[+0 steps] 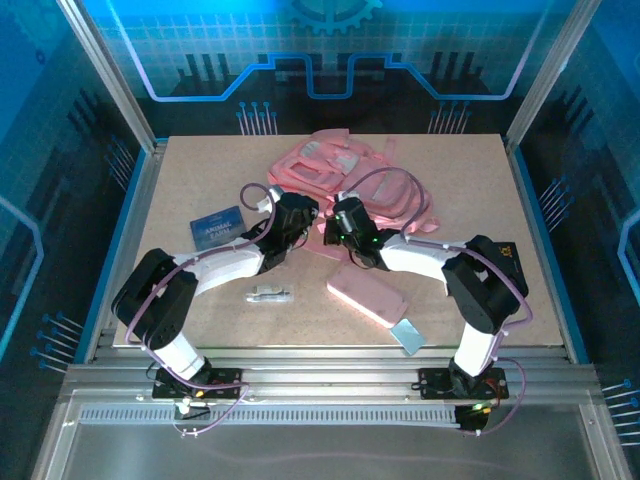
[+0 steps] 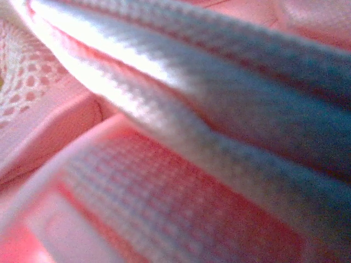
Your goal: Pack books, pencil case, and school supplies into a backpack
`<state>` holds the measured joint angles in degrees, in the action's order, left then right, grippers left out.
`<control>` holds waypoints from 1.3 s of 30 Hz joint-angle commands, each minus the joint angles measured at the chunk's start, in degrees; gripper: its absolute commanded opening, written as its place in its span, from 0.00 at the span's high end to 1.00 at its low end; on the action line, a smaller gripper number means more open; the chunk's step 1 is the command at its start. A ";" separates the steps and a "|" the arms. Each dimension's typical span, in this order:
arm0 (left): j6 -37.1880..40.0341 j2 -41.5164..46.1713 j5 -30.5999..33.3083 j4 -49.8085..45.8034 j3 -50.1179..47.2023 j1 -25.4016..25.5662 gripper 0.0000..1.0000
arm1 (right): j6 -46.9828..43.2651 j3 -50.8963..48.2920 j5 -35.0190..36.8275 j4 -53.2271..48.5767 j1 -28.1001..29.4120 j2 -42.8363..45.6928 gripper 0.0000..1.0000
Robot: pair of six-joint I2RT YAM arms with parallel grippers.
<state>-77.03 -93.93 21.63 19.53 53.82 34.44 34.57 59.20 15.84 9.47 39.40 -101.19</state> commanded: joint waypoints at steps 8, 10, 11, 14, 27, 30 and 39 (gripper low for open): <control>4.13 -0.98 -3.80 0.60 2.31 -4.79 1.00 | -5.18 -6.58 -19.00 -8.10 -9.85 9.72 1.00; 5.15 -1.41 -5.27 0.32 3.09 -5.50 1.00 | -8.26 -7.07 -20.34 -11.87 -11.79 10.41 1.00; 5.63 -1.67 -6.14 0.15 3.51 -5.92 1.00 | -9.59 -7.33 -21.07 -13.88 -13.07 10.77 1.00; 7.09 -2.45 -8.22 -0.10 4.47 -7.08 1.00 | -12.53 -8.19 -24.47 -18.89 -18.03 12.14 1.00; 16.64 -16.49 -19.45 -3.51 20.03 -14.69 1.00 | -9.94 -9.15 -43.39 -21.08 -26.26 13.29 1.00; 17.30 -21.33 -23.03 -7.20 26.51 -16.07 0.47 | -7.61 -5.82 -49.46 -16.65 -22.14 11.37 1.00; 7.80 -11.45 -25.31 -3.55 9.63 -16.65 0.01 | -2.77 6.80 -50.61 -12.74 -16.12 2.35 1.00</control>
<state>-64.40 -111.15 -1.85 13.17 70.85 16.78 28.71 61.60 -31.09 -8.34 22.83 -96.62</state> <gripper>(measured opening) 0.988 0.060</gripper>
